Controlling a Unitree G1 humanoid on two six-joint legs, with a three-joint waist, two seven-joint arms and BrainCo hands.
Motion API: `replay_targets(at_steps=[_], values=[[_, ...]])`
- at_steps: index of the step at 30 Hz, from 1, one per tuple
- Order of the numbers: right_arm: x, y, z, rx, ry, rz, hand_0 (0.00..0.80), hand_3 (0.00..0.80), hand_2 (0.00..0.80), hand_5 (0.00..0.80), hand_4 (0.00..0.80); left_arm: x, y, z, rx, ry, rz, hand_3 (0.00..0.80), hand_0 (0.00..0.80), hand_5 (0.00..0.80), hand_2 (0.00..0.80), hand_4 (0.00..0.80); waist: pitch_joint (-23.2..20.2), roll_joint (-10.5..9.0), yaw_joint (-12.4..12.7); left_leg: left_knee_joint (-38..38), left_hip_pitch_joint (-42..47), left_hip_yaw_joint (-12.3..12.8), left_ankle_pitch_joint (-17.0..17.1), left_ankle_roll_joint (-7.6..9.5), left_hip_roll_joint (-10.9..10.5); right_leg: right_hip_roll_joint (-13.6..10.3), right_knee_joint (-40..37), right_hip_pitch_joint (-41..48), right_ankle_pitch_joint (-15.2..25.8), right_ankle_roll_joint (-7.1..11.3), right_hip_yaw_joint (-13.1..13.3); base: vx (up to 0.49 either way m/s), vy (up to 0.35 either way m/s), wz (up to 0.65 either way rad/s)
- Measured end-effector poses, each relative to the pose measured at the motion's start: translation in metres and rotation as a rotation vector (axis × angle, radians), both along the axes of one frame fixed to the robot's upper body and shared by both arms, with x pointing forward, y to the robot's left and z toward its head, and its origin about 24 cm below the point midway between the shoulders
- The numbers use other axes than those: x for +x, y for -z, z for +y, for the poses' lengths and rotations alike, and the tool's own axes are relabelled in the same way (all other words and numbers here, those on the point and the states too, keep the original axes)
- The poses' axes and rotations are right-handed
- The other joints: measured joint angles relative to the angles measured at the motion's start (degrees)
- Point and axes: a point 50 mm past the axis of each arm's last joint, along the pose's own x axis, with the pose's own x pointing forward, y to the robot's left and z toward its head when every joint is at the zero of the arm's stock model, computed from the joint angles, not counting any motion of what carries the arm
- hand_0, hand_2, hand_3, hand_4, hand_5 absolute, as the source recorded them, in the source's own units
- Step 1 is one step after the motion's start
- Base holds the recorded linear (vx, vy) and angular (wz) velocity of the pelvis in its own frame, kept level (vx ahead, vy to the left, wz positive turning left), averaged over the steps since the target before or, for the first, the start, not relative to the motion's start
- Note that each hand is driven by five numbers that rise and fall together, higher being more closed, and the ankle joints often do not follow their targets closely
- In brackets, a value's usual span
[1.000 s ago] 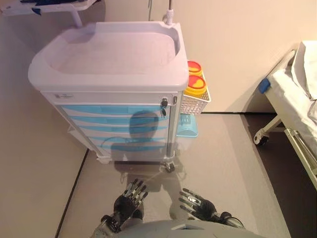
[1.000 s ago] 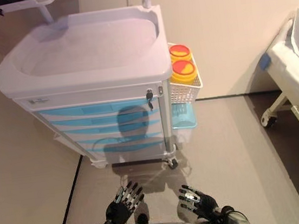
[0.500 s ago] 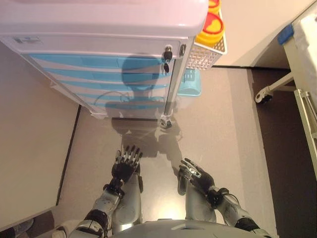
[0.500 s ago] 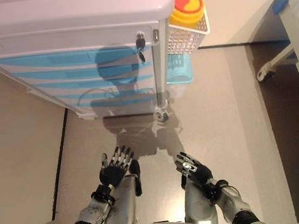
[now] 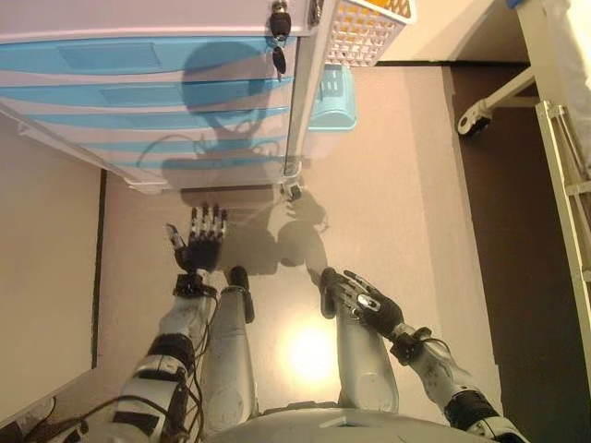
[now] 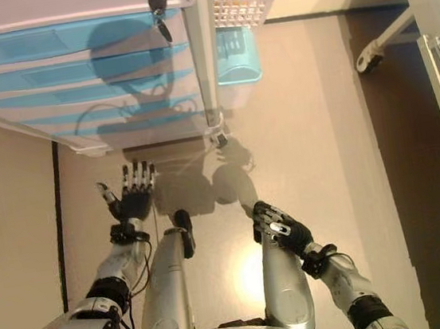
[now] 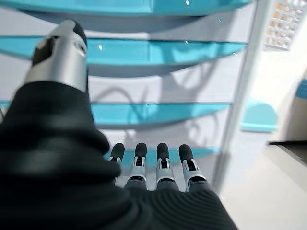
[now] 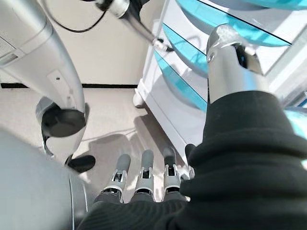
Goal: Open the drawer and pick up the medicine
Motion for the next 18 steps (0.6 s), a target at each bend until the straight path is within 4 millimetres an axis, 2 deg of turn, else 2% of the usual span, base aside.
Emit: replay_targets(at_steps=[6,11,18], values=[[0.006,-0.007,-0.018,-0.038,0.006,-0.019,0.000,0.000,0.000,0.000,0.000,0.034,-0.069,0.039,0.004,-0.120,-0.159,0.000,0.000,0.000,0.000,0.000,1.0,-0.12,-1.8,1.2,-2.8,-0.3,0.1,-0.12,0.4,0.7,1.3,-3.0,0.4,-0.26,0.5,-0.033,0.029,-0.04],[0.006,-0.009,-0.028,-0.055,0.016,-0.030,0.000,0.000,0.000,0.000,0.000,0.055,-0.127,0.057,0.041,-0.169,-0.255,0.000,0.000,0.000,0.000,0.000,3.0,-0.20,-2.5,1.6,-2.9,-0.2,0.1,-0.04,1.1,1.3,1.5,-3.1,0.4,-0.37,0.5,-0.012,0.012,-0.04],[0.001,-0.005,-0.039,-0.078,0.048,-0.027,0.000,0.000,0.000,0.000,0.000,0.060,-0.146,0.066,0.057,-0.229,-0.250,0.000,0.000,0.000,0.000,0.000,4.7,-0.37,-3.1,1.7,-3.9,-0.6,0.2,-0.31,1.2,1.4,1.9,-4.0,0.2,-0.73,0.2,0.009,0.001,0.00]])
